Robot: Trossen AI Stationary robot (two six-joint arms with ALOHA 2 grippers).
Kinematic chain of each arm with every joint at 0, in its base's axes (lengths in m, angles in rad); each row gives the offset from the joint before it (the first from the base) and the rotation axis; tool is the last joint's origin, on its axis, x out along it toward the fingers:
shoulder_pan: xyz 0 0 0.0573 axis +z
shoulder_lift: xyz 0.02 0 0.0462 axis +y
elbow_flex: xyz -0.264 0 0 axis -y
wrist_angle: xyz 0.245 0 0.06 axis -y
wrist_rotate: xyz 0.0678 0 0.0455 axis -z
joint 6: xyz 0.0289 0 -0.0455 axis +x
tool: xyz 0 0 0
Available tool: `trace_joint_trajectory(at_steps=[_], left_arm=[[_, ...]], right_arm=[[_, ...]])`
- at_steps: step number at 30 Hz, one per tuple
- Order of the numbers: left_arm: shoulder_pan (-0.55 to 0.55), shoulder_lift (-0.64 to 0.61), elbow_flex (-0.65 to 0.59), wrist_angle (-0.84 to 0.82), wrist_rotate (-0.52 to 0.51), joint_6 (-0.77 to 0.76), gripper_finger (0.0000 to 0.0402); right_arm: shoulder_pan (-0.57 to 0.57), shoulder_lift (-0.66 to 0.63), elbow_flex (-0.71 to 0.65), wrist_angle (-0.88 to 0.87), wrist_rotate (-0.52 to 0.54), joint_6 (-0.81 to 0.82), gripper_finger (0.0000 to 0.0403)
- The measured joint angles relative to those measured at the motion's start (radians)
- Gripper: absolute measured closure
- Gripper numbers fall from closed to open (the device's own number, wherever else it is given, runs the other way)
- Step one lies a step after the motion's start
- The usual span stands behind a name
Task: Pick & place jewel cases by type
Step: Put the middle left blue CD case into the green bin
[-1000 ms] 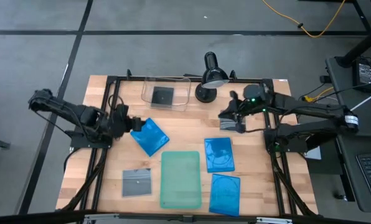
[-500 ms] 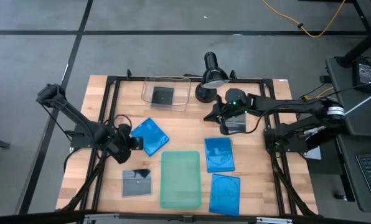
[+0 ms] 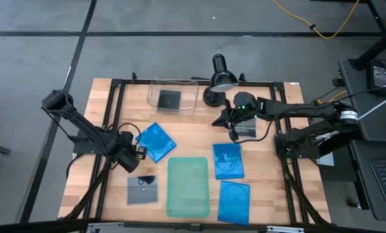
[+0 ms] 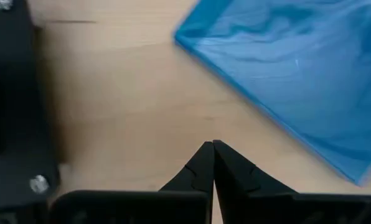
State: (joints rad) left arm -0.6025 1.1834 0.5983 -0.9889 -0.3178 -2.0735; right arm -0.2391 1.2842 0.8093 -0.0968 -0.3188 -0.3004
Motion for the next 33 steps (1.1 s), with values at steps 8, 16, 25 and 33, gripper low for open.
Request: trace_joint_trajectory(at_steps=[8,16,25,33], left_arm=[[0.074,-0.001,-0.158,0.186,-0.002,0.007,0.0401],[0.151,-0.011,-0.194,0.24,-0.001,0.09,0.04],[0.229,-0.048,-0.2,0.275,-0.012,0.221,0.04],[0.366,-0.058,-0.203,0.41,-0.063,0.436,0.0401]], right_arm=[[-0.036,0.007,0.0,-0.004,0.0,-0.011,0.0373],[-0.065,0.096,0.0,-0.004,-0.006,-0.03,0.0373],[-0.066,0.241,0.0,0.027,-0.069,-0.046,0.0373],[-0.066,0.312,0.0,0.081,-0.075,-0.044,0.0373]])
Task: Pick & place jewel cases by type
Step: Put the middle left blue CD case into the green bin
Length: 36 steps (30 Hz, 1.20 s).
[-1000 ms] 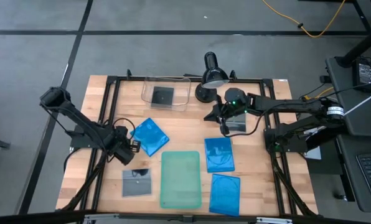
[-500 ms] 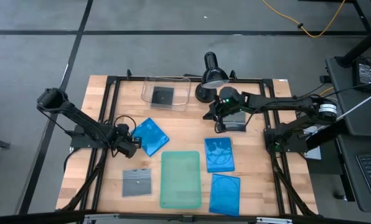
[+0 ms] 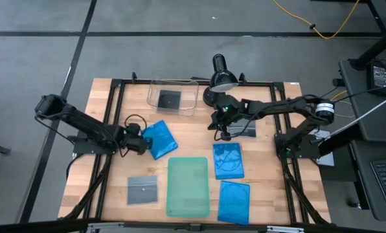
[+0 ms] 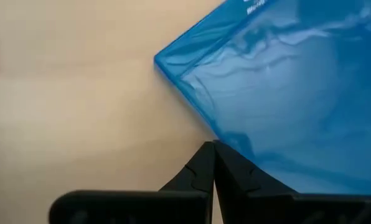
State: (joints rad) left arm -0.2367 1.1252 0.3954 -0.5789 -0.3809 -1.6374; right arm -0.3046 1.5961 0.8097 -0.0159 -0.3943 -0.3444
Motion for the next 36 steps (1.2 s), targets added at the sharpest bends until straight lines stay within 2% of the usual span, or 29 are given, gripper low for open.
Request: trace_joint_trajectory(at_steps=[10,16,19,22,28,36], left_arm=[[0.262,0.0,0.001,0.221,0.082,0.316,0.04],[0.357,0.002,0.003,0.315,0.143,0.429,0.04],[0.36,0.002,0.031,0.268,0.134,0.464,0.0401],[0.36,0.002,0.081,0.15,0.124,0.481,0.04],[0.342,0.002,0.104,-0.065,0.144,0.429,0.04],[0.323,0.013,0.06,-0.016,0.172,0.375,0.0401]], right_arm=[[0.0,0.021,0.0,0.006,0.0,-0.004,0.0373],[0.0,0.021,0.0,0.01,0.0,-0.004,0.0373],[0.0,0.021,0.0,0.01,0.0,-0.005,0.0373],[0.0,0.021,0.0,0.009,0.0,-0.005,0.0373],[0.0,0.021,0.0,0.017,0.0,-0.036,0.0373],[0.0,0.026,0.0,0.087,0.005,-0.055,0.0373]])
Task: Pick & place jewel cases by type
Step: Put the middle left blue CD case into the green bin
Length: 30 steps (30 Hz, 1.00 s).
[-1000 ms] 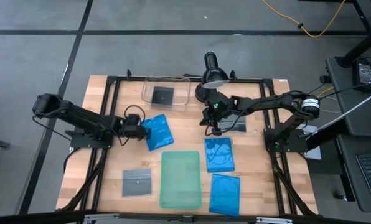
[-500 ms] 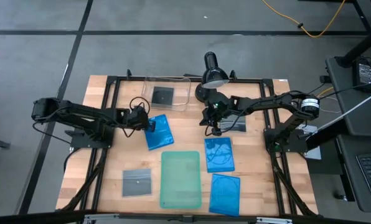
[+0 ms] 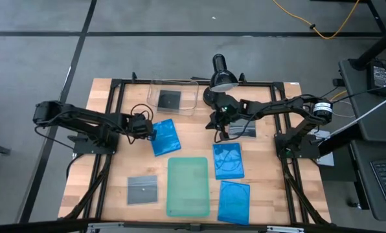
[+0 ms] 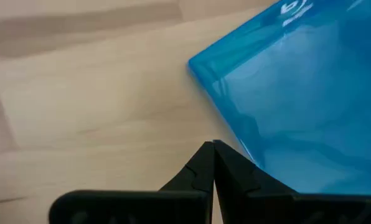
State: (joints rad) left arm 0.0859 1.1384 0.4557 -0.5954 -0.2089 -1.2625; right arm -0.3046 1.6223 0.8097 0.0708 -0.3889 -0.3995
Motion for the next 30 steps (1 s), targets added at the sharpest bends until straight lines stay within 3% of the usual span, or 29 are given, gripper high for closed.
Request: trace_joint_trajectory(at_steps=[6,13,30], left_arm=[[0.002,0.041,-0.016,0.048,0.005,-0.016,0.04],[0.002,0.143,-0.013,0.239,0.028,-0.025,0.0401],[0.073,0.382,0.109,0.544,0.099,0.063,0.04]], right_arm=[[-0.001,0.069,0.0,0.047,-0.004,0.002,0.039],[-0.001,0.14,0.0,0.059,-0.032,0.036,0.0394],[-0.001,0.167,0.0,0.076,-0.059,0.055,0.039]])
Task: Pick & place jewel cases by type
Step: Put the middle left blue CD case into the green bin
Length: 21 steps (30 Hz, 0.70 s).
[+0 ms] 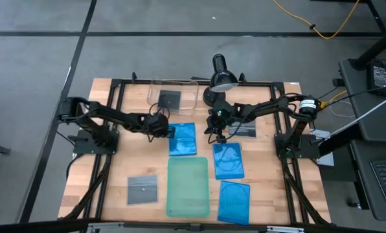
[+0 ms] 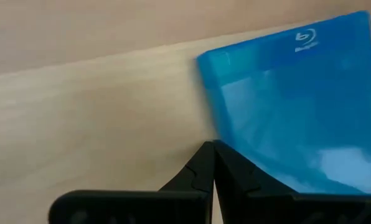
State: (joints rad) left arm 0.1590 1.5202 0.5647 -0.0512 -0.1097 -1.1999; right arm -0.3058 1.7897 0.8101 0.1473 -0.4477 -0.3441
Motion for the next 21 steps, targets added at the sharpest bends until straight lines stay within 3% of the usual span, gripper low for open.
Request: trace_joint_trajectory(at_steps=[5,16,21], left_arm=[[0.024,0.0,0.029,-0.008,0.031,0.067,0.0401],[0.047,-0.259,0.032,-0.22,0.047,0.063,0.0398],[0.047,-0.31,0.032,-0.219,0.108,0.082,0.0397]], right_arm=[[0.0,0.0,0.0,-0.001,-0.001,0.011,0.0386],[0.03,0.016,0.0,-0.008,-0.001,0.029,0.0393],[0.053,0.071,0.0,0.016,0.0,0.041,0.0398]])
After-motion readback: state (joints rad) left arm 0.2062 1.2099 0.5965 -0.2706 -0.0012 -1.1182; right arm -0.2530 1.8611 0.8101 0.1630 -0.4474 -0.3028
